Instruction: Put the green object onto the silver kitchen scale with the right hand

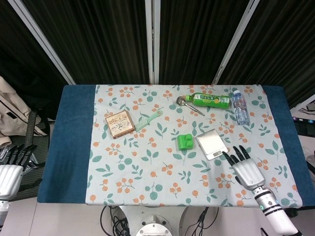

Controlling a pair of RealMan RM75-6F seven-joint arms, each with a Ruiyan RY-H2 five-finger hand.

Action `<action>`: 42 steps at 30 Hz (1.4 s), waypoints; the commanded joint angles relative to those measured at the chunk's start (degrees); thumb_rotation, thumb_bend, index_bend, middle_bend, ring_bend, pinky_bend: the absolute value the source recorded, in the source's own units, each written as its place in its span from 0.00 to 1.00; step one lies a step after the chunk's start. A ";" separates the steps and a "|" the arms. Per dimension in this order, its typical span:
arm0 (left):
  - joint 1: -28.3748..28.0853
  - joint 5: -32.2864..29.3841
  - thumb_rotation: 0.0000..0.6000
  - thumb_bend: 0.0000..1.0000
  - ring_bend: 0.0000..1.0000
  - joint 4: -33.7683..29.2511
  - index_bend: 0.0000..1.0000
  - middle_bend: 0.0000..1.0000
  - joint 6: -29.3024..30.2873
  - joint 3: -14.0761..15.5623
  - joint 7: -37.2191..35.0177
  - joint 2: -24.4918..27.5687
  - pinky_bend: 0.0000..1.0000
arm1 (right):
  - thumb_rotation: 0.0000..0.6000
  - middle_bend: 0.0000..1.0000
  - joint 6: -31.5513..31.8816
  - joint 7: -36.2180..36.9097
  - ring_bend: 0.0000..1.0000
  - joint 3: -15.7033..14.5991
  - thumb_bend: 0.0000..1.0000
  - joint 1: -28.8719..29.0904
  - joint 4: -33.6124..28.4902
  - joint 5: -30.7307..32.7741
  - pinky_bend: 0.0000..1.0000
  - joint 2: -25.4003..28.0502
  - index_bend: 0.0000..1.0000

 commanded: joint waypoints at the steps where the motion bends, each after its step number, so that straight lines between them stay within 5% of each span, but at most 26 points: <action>1: -0.02 -0.09 1.00 0.06 0.00 0.32 0.06 0.09 -0.06 -0.04 -0.34 -0.11 0.03 | 1.00 0.24 0.46 -0.59 0.00 0.22 0.15 0.56 0.70 -0.61 0.00 -1.30 0.12; 19: -0.05 -0.40 1.00 0.06 0.00 2.08 0.06 0.09 -0.45 0.05 -1.78 -0.98 0.03 | 1.00 0.04 -0.53 0.13 0.00 0.40 0.16 3.16 6.39 0.46 0.00 -8.08 0.19; 42: 0.07 -0.88 1.00 0.06 0.00 3.17 0.06 0.09 -0.44 -0.10 -2.87 -1.42 0.02 | 1.00 0.00 -2.39 0.53 0.00 0.08 0.16 5.31 9.68 2.81 0.00 -11.56 0.26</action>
